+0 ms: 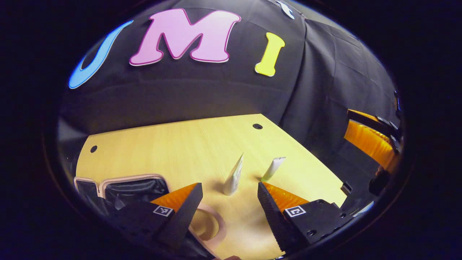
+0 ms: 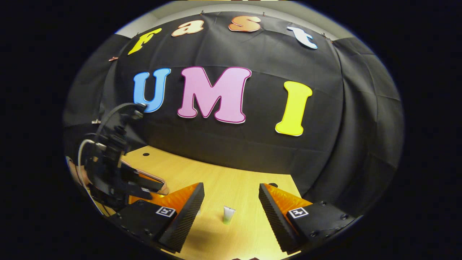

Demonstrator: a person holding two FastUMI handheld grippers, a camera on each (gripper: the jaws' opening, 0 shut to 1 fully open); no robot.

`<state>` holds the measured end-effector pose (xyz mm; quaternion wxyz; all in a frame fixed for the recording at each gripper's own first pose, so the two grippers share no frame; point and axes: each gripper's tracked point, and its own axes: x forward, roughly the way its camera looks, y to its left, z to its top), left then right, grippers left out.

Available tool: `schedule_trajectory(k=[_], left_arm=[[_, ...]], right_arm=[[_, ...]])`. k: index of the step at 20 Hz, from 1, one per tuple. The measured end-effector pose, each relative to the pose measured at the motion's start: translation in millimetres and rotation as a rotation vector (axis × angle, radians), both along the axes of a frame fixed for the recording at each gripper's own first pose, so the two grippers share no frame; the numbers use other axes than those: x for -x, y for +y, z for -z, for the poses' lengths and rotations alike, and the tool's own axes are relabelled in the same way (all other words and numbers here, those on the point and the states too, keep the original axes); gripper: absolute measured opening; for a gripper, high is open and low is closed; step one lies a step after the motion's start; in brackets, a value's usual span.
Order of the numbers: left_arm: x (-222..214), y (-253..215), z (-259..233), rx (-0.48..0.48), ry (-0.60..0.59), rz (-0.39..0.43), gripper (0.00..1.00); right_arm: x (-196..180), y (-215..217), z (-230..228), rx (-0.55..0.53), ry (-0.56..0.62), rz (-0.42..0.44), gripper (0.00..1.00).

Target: First open the suitcase, pack the skin care products into it, and then close the suitcase.

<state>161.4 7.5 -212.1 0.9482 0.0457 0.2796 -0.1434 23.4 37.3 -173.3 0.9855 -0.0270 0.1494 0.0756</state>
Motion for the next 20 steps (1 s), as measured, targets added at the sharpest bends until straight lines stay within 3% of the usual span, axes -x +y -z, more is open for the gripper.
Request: schedule_trajectory(k=[3,4,8,10,14,15,20], left_arm=[[-25,-14,43,-0.040,0.082,0.009,0.92],[-35,-16,57,-0.058,0.104,0.000,0.97],[-59,-15,99,-0.111,0.200,-0.058,0.93],[-69,-16,99,-0.113,0.200,-0.065,0.45],[-62,-12,97,-0.142,0.226,-0.066,0.38],[-55,-10,92,-0.143,0.240,-0.082,0.40],[1,-16,34,0.004,0.234,-0.086,0.40]], right_arm=[[4,-8,10,-0.025,0.029,-0.033,0.96],[4,-12,17,-0.021,0.041,-0.043,0.96],[0,-31,58,0.020,0.090,-0.046,0.97],[-5,-31,84,-0.002,0.129,-0.053,0.97],[-19,-19,140,-0.018,0.217,-0.071,0.97],[-22,-14,156,-0.023,0.248,-0.079,0.97],[-48,3,228,-0.035,0.381,-0.073,0.98]])
